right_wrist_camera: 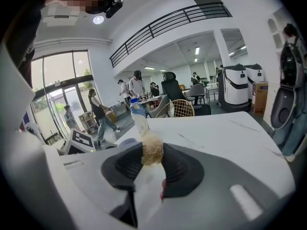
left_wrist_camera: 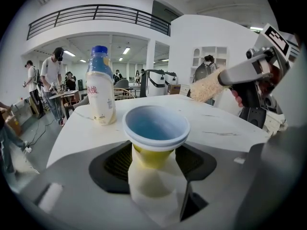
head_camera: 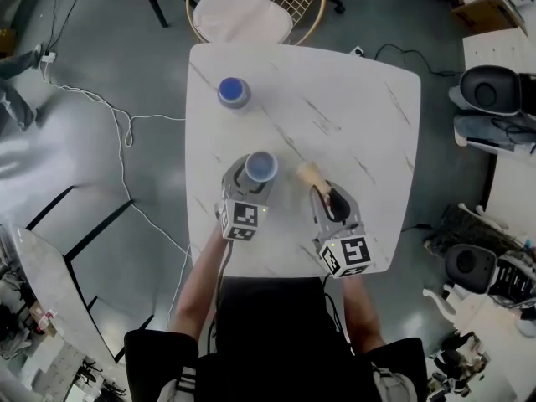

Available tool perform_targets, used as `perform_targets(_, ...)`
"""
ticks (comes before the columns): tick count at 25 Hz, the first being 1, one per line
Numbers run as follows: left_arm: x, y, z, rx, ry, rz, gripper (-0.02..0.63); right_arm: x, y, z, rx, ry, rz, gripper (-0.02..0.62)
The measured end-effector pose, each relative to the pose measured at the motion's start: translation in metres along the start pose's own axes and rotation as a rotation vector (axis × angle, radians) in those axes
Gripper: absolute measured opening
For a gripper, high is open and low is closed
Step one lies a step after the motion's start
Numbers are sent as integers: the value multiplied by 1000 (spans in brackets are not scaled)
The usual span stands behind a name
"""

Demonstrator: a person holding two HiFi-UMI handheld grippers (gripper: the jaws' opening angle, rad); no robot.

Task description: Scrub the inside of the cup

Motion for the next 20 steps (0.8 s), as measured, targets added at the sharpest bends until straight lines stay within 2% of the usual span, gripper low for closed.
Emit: perform_targets(20,-3,-11,-4,-8,13,2,299,3,3,-10,-1,-16,4,110)
Point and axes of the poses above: the fingertips, and each gripper's own axes: y backward along the fingers, z to its left, x out of its underside, the point moved 10 cm from there along y, backward along the fingers, and after that the axes turned 11 degrees about y, right-handed, at the moved point
